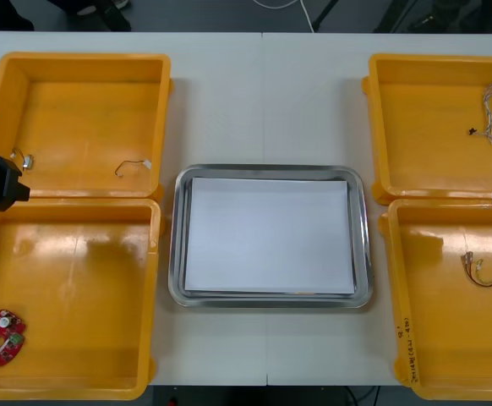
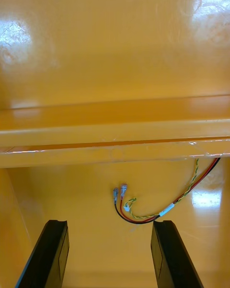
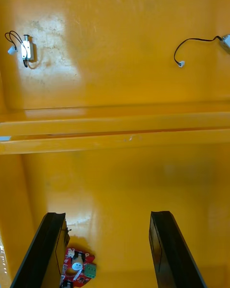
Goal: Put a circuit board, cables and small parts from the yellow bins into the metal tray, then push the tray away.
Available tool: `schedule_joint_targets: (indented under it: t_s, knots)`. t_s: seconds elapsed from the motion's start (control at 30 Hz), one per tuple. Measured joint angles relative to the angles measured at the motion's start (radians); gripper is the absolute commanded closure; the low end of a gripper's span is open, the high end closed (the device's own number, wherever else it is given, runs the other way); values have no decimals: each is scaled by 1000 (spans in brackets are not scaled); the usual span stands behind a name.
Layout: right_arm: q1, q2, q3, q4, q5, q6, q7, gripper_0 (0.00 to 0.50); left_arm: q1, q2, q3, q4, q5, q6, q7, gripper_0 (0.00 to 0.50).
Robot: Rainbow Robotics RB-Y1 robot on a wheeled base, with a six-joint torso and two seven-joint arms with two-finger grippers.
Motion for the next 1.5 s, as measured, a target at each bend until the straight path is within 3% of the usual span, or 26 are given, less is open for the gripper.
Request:
schedule_joint_targets:
  t_s: [1.5]
  knots:
    - [7, 0, -1, 0, 1, -51, 0, 0, 37, 0, 0, -17, 11, 0, 0, 0]
